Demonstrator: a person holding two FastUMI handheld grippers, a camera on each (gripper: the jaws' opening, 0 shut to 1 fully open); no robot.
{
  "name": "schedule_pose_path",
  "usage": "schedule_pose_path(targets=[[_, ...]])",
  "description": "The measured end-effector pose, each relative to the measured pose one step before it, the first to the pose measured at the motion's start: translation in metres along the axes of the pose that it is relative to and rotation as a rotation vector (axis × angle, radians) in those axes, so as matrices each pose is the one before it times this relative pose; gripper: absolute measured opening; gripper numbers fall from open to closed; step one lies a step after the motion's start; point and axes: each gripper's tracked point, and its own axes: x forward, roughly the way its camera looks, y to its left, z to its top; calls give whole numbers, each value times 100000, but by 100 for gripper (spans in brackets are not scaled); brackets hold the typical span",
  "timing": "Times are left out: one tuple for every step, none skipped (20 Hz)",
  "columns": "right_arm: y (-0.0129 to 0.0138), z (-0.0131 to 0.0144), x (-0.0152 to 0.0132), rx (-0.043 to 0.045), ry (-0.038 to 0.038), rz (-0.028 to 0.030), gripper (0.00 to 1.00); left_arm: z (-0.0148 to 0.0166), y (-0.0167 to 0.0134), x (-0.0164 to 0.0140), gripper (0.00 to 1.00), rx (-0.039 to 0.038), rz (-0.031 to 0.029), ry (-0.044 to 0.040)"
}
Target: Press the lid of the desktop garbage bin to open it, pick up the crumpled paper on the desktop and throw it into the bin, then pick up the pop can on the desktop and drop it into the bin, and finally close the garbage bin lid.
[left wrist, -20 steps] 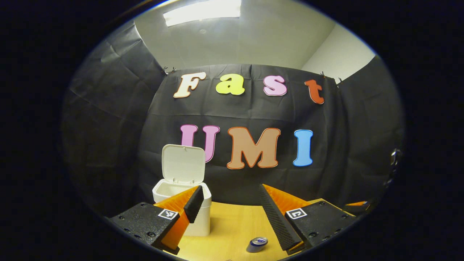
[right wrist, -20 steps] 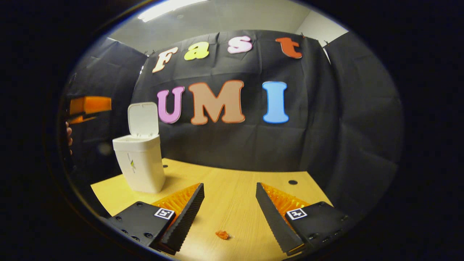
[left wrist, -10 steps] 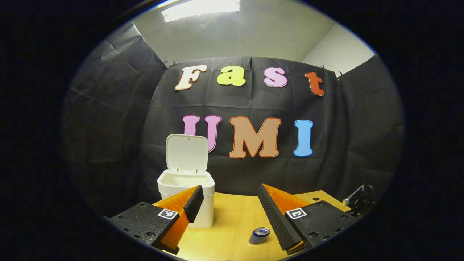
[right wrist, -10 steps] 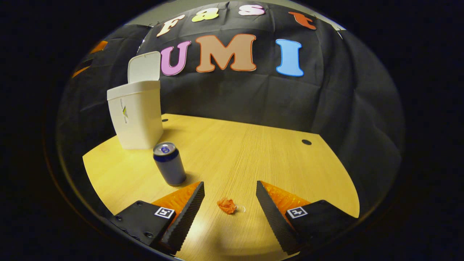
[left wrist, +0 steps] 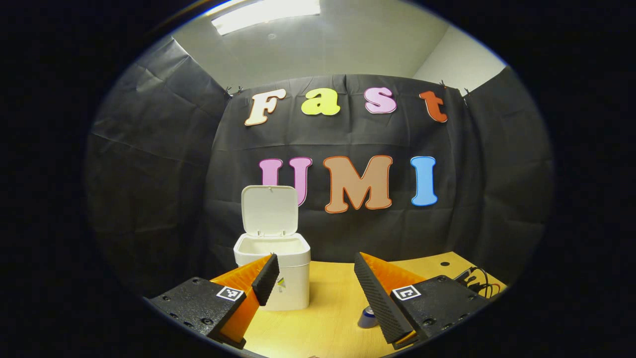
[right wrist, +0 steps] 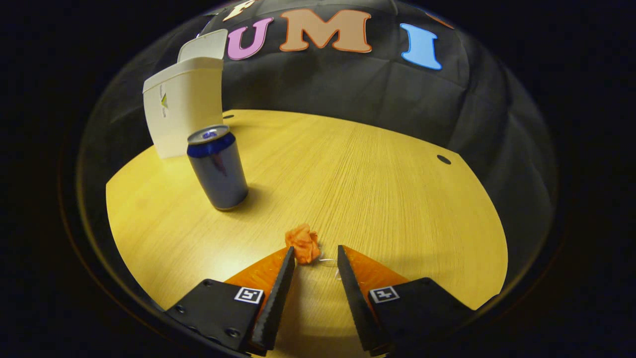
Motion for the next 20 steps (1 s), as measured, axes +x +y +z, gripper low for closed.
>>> schedule_pose_path(targets=[[114,-193,140,-194,900,284,60,-27,162,49,92,291,221,247],[131,43,23,-532,-534,340,56,9,111,24,92,149,139,235],[36,175,41,-802,-763,416,55,11,91,-41,92,102,48,117],[-36,203,-61,-1383,-514,661,60,-49,62,-30,92,245,138,182],[168,203,-81,-1388,-369,1471,60,-39,21,-3,92,276,95,288],[96,124,1,-1287,-464,1590,54,-16,17,41,92,303,-149,63],[-236,212,121,-2080,-427,104,55,7,-2,-5,92,312,-52,149],[-379,166,94,-2020,-316,-169,63,-23,33,-68,92,303,-20,305],[-319,79,68,-1280,81,491,63,-54,2,25,92,336,-61,293],[6,227,-95,-45,-1032,157,73,-16,34,12,92,420,10,217],[-19,250,63,9,-169,431,67,21,7,-25,92,586,22,248],[47,213,68,231,-465,473,66,-63,17,28,92,615,113,193],[-554,174,44,-1000,-523,-2533,72,-16,18,38,92,580,97,178],[-592,-243,780,-469,157,-2851,54,-67,20,-55,92,493,127,146],[142,-138,-126,1412,1277,1046,37,-70,60,47,92,325,182,204],[31,-102,-150,1510,55,596,19,-107,66,31,92,84,180,204],[-6,15,-132,1579,-129,707,19,-83,16,66,92,-236,-74,193],[193,-109,-153,1868,411,1379,19,-135,32,36,92,-202,37,521],[-213,400,-339,1078,-1291,-278,19,-61,63,63,92,-26,8,298],[-135,652,-379,760,-2271,-99,20,-24,81,41,93,-99,-135,71]])
